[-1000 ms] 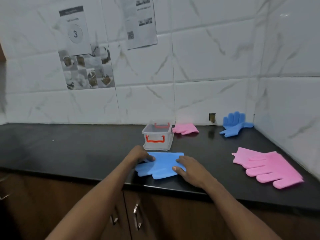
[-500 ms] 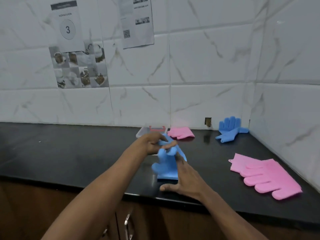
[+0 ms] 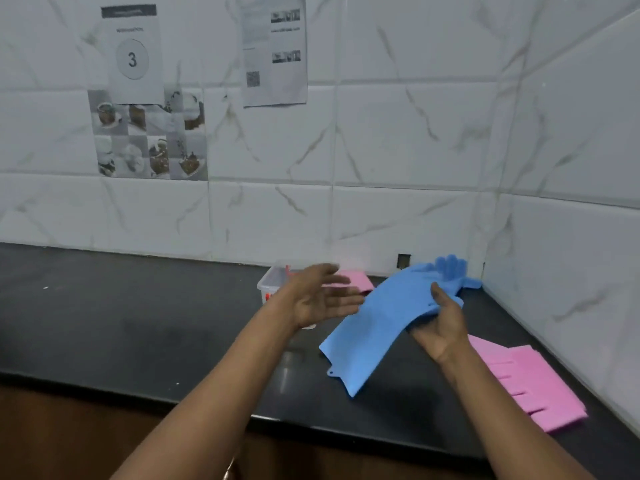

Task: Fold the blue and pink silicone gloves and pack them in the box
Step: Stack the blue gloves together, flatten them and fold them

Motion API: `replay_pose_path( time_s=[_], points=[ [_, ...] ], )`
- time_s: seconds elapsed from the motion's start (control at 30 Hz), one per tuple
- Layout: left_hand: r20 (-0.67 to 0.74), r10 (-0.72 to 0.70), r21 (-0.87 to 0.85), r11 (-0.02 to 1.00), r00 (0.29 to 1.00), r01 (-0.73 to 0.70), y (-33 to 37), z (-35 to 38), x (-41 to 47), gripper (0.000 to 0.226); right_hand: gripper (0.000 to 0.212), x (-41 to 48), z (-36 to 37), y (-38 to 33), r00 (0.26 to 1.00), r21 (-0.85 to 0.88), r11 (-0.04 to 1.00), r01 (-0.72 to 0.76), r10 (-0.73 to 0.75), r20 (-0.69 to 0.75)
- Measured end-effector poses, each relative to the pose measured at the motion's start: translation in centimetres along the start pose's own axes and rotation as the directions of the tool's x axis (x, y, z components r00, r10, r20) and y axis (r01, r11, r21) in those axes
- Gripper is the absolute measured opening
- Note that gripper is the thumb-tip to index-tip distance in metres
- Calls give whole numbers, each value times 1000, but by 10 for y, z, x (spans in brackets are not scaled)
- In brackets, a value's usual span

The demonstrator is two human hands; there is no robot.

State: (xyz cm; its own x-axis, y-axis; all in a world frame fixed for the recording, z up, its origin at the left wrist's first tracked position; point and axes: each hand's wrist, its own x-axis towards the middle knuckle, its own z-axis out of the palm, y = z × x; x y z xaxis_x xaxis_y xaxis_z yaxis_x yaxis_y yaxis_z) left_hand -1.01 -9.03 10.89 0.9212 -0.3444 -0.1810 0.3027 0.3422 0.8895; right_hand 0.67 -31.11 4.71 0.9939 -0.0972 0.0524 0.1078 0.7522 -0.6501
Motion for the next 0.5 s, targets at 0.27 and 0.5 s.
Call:
replay_pose_path(
  time_s=[0.27,0.5],
  points=[
    [18,-46,-36,998,999,47,-87,-74,-2,64,32,-2,-32,-30,992,116,993,17,-31,124],
    [93,50,-259,966,994,-25,-72,-55,11,85,33,-17,28,-96,952,-195,968,159,-98,290]
  ],
)
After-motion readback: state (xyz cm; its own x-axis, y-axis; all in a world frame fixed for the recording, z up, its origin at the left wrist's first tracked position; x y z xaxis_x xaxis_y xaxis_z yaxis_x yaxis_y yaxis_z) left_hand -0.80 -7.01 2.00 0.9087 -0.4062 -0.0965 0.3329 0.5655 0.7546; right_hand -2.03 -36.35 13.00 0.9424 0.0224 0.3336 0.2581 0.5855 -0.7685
